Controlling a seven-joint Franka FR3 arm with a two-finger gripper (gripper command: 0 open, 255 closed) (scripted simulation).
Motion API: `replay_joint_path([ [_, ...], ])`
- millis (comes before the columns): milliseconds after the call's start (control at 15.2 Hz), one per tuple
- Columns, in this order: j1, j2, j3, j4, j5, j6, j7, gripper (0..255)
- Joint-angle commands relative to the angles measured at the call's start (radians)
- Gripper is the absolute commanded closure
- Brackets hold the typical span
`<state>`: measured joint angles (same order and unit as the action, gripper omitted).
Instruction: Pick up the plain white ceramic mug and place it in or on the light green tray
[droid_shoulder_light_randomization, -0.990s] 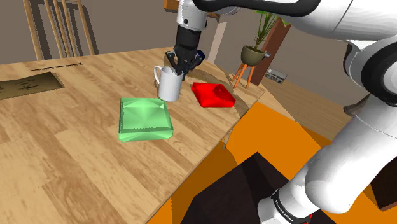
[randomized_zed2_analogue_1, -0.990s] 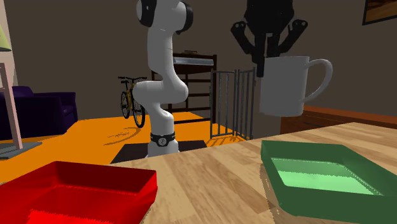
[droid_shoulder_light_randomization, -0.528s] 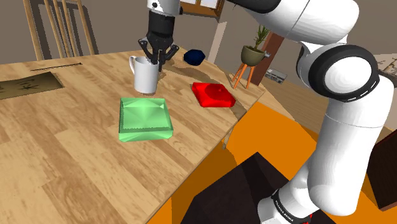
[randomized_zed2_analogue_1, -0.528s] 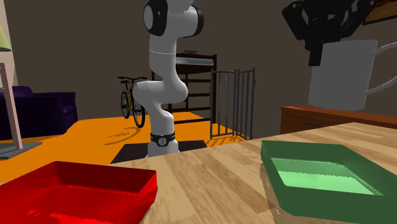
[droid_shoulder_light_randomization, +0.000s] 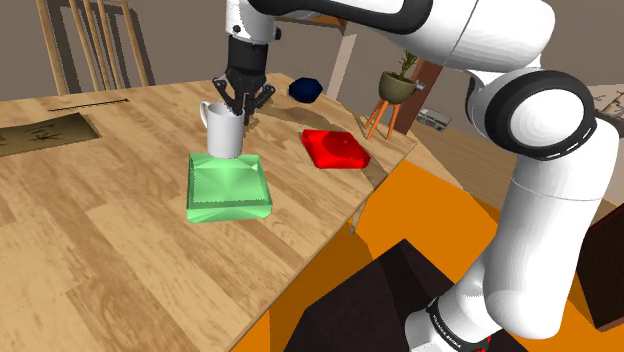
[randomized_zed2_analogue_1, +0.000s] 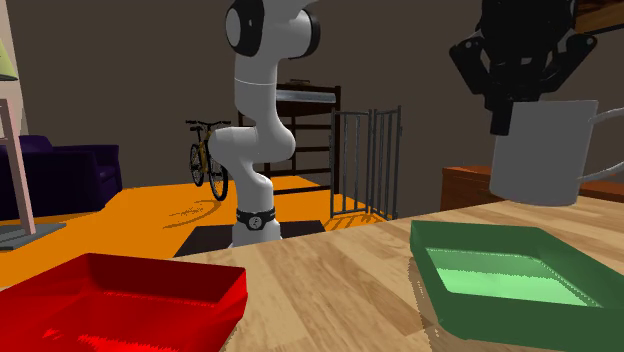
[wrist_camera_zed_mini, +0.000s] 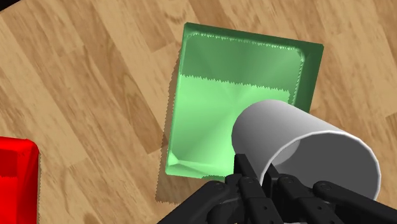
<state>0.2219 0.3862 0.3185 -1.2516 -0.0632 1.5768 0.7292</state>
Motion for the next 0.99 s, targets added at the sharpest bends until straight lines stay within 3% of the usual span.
replay_joint_path([
  [0, -0.004, -0.008, 0.0, -0.042, 0.002, 0.035, -0.001, 255],
  [726, -0.016, -0.019, -0.003, -0.21, 0.005, 0.191, -0.005, 255],
  [924, -0.016, -0.019, -0.003, -0.21, 0.005, 0.191, -0.005, 255],
])
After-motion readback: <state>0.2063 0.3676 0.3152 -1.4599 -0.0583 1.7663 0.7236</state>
